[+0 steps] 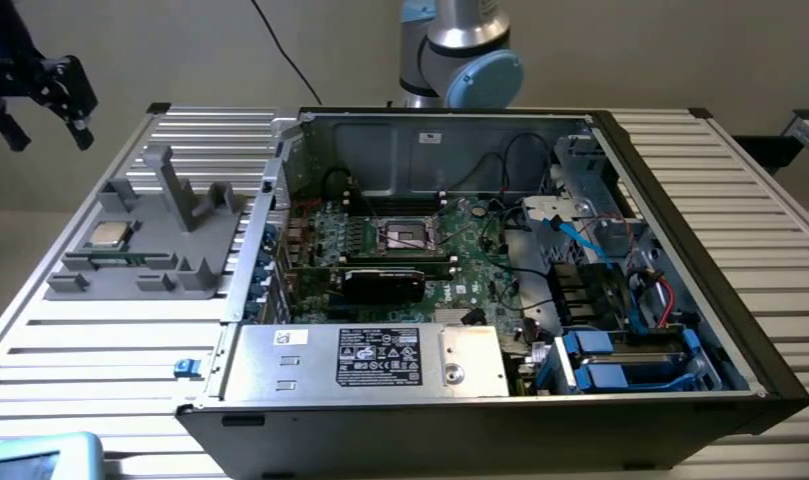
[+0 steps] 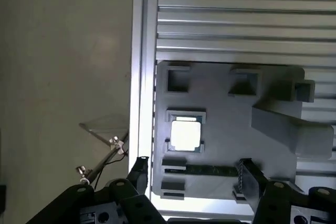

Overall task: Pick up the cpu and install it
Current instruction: 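Pick up the cpu and move it towards the insertion slot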

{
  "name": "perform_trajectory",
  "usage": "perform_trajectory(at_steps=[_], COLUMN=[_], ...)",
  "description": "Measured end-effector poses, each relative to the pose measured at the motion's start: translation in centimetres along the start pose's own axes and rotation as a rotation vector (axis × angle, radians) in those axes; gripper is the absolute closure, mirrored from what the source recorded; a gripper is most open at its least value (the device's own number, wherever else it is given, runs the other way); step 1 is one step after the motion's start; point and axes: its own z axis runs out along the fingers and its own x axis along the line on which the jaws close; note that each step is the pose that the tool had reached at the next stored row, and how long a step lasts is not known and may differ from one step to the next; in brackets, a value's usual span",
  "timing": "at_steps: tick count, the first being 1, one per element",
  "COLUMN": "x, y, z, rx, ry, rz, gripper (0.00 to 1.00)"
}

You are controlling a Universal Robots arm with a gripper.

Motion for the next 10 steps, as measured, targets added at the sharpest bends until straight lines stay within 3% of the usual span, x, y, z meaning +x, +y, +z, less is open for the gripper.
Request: perform_trajectory(at_steps=[3, 7, 10], x=[0.0, 0.0, 0.0], y=[-0.30, -0.67, -0.71], z=[0.46, 0.77, 1.31], rx=[-0.0013, -0.0161, -0.0161], ry=[0.0066, 0.0198, 0.0208], rz=[0.000, 0.000, 0.000], gripper=[0.20, 0.20, 0.20])
